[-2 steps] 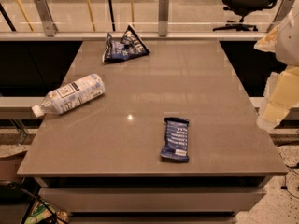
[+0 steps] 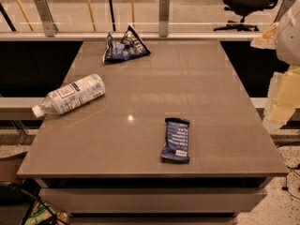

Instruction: Move rxbar blueberry near blue chip bag

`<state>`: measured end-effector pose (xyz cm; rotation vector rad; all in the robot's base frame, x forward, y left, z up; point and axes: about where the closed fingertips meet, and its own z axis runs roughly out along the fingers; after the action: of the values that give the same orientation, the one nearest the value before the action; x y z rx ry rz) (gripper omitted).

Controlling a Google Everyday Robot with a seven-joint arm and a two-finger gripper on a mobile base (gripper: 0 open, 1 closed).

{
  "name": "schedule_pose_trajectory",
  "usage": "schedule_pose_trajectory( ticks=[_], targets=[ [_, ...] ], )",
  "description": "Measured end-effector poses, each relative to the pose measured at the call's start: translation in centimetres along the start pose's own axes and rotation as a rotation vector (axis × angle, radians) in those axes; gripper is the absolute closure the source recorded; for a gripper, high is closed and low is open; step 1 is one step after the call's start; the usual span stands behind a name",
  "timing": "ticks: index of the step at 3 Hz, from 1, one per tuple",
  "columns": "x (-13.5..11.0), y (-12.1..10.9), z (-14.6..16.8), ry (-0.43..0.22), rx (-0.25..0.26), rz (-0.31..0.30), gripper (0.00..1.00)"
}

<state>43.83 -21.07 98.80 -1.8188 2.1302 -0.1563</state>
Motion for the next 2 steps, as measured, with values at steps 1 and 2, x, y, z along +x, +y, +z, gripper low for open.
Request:
schedule_pose_trajectory(
  ticks=[1, 2],
  targets=[
    [-0.07, -0.03, -0.16, -0.001, 0.006, -0.041, 0.0],
    [-0.08, -0.05, -0.23, -0.002, 0.008, -0.042, 0.0]
  ],
)
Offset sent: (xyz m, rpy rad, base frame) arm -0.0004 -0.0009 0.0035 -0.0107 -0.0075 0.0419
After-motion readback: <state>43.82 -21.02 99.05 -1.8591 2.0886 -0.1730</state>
